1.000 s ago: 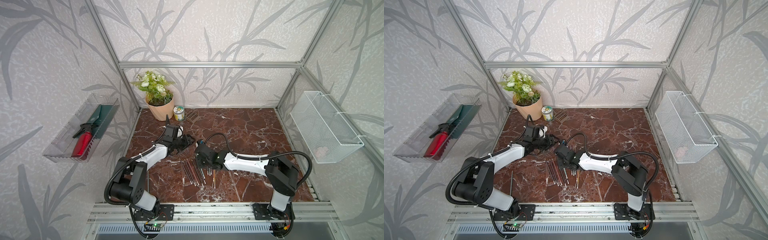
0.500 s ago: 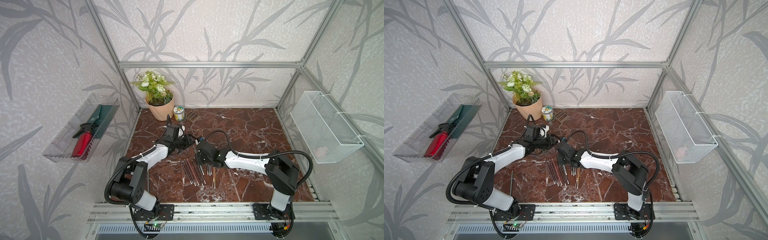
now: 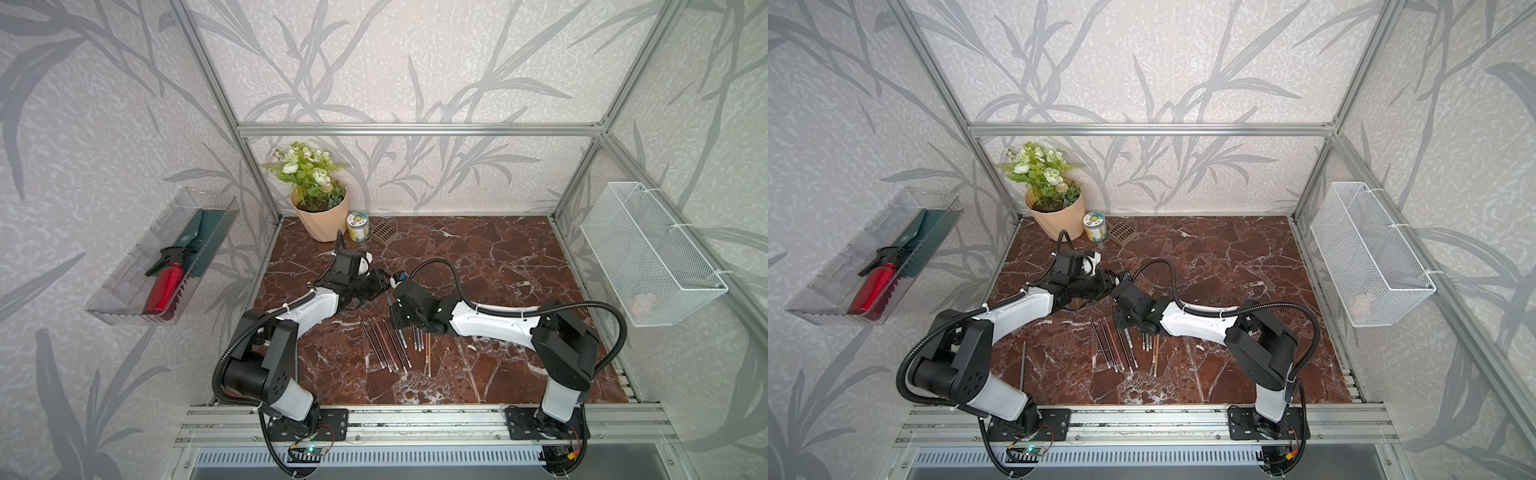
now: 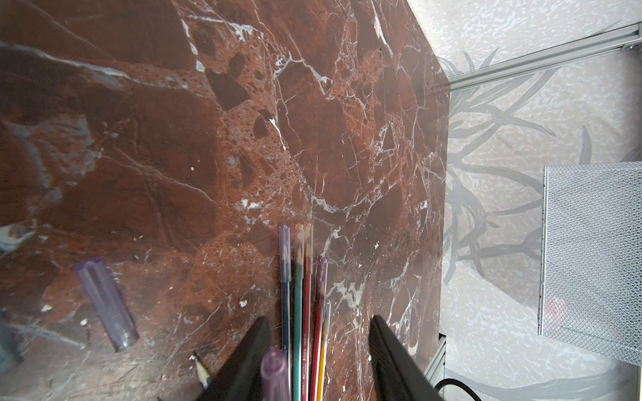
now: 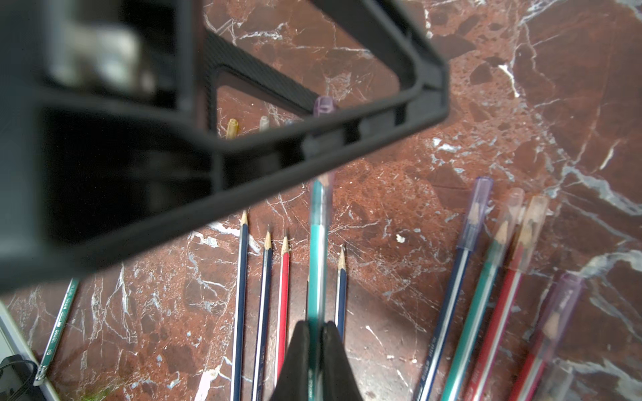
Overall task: Remove the protective cover of the pencils
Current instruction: Remove the protective sleeve from the pencil.
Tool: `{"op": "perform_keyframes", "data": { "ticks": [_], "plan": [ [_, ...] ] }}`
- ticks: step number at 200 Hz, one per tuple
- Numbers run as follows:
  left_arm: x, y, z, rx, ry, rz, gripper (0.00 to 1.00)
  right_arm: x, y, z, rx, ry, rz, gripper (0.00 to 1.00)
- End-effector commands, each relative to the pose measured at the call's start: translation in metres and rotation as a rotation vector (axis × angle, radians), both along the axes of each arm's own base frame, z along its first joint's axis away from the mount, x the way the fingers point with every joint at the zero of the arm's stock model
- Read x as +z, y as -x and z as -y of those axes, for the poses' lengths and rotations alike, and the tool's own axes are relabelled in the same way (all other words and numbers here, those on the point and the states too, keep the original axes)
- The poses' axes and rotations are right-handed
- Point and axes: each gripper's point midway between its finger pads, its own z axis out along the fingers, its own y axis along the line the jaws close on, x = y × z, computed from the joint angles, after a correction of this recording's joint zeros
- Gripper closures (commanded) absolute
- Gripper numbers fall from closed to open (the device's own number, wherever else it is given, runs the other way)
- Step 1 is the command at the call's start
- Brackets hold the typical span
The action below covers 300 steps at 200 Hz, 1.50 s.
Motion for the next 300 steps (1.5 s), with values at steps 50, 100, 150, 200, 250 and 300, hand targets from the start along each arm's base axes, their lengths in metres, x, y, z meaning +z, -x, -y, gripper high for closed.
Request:
{"op": "perform_keyframes", "data": {
  "ticks": [50, 100, 150, 200, 250, 300],
  "plan": [
    [-0.005, 0.0, 0.004, -0.013, 0.001, -0.013, 0.77, 0.026, -0.008, -0.006, 0.004, -0.048, 0.039, 1.0],
    [-0.003, 0.001, 0.0, -0.006, -0.019, -0.007, 0.9, 0.024, -0.004, 0.0, 0.012, -0.033, 0.034, 1.0],
    [-0.003, 0.0, -0.001, -0.001, -0.027, -0.007, 0.96, 0.018, 0.007, 0.011, 0.021, -0.013, 0.029, 1.0],
    [-0.002, -0.001, -0.004, 0.006, -0.048, 0.002, 0.99, 0.007, 0.02, 0.019, 0.035, 0.014, 0.005, 1.0],
    [-0.005, -0.002, -0.008, 0.018, -0.068, 0.004, 1.0, 0.009, 0.028, 0.025, 0.031, -0.001, 0.014, 1.0],
    [-0.007, -0.005, -0.014, 0.037, -0.084, 0.006, 1.0, 0.003, 0.032, 0.029, 0.029, 0.003, 0.007, 1.0]
  ]
}}
